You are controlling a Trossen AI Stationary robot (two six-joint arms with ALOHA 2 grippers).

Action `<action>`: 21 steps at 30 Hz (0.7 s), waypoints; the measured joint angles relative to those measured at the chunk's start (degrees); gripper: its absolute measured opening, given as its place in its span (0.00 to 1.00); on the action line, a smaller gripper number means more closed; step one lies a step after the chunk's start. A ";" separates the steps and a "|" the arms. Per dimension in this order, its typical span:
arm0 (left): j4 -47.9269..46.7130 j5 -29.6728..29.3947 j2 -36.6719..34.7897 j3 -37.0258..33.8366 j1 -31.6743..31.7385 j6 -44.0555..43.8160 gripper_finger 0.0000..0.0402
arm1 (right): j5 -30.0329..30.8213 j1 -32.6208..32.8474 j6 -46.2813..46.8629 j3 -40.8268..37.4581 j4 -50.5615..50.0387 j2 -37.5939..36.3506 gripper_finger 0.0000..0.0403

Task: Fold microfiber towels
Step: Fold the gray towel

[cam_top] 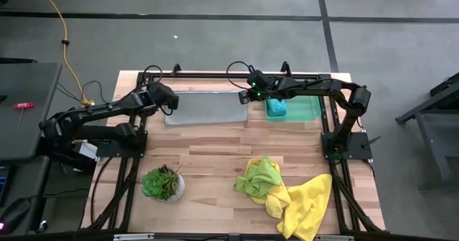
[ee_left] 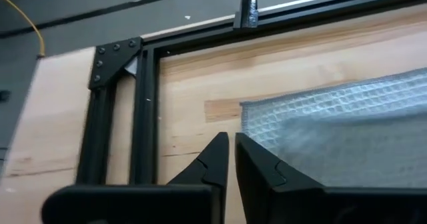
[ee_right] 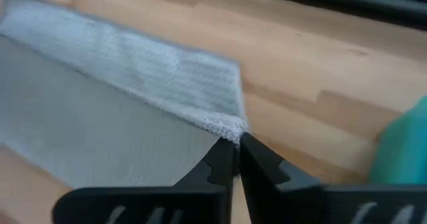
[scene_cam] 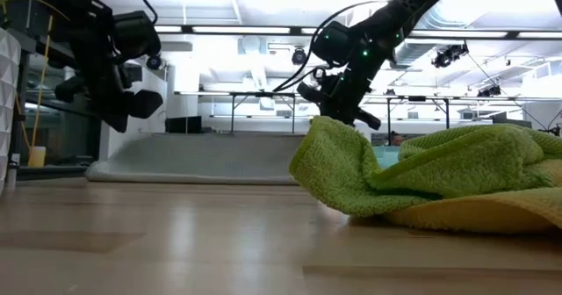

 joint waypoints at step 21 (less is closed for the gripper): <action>2.10 8.27 -0.09 4.31 7.40 13.82 0.31 | -8.32 -3.61 -9.47 -0.01 5.43 -3.39 0.49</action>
